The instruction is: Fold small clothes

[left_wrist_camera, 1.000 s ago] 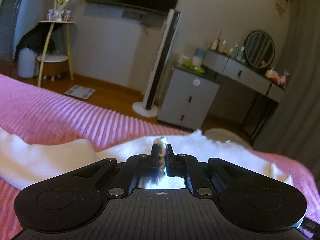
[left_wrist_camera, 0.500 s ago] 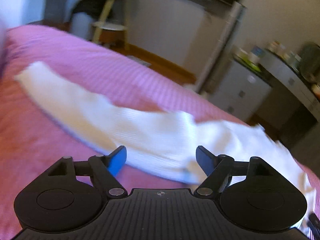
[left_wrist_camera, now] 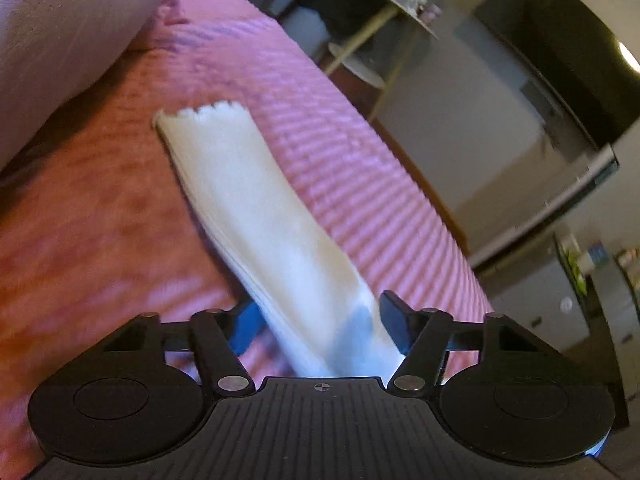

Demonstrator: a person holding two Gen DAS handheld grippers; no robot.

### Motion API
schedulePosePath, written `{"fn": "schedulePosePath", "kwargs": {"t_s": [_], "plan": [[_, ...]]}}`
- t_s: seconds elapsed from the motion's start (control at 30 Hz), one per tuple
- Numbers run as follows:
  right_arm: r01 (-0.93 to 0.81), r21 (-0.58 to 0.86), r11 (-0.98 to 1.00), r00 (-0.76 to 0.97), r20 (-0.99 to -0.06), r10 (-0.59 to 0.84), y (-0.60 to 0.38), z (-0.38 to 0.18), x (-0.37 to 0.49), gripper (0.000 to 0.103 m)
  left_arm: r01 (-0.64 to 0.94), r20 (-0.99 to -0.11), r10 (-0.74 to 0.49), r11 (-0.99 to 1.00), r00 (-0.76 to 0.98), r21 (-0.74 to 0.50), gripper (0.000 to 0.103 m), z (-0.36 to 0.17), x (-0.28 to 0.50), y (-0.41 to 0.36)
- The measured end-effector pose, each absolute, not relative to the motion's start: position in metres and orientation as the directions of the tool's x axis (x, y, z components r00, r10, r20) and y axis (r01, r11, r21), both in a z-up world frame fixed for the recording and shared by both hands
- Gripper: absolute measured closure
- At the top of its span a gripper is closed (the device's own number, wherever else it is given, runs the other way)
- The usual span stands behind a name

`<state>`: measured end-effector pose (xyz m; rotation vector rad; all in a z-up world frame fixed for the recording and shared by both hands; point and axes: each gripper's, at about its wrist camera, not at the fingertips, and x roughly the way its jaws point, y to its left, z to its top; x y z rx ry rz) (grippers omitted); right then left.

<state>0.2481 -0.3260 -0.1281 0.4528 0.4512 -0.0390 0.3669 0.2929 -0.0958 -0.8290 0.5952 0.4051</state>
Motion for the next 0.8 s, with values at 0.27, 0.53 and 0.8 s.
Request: {"fn": "schedulePosePath", "kwargs": {"t_s": [0.27,0.53,0.8], "plan": [[0.135,0.430,0.893,0.904,-0.422,0.066,-0.327,-0.131,0.249,0.052,-0.583,-0.632,0.099,0.517,0.768,-0.627,0.093,-0.107,0.362,0.325],[0.128,0.470,0.873,0.909,-0.408,0.086,-0.334,-0.126,0.246,0.057,-0.375,-0.449,0.084,0.698,0.889,-0.611,0.095,-0.041,0.349,0.287],[0.119,0.504,0.855,0.919,-0.382,0.097,-0.338,-0.118,0.240,0.057,0.105,-0.268,-0.246,0.888,0.932,-0.448,0.094,0.039,0.335,0.133]]}}
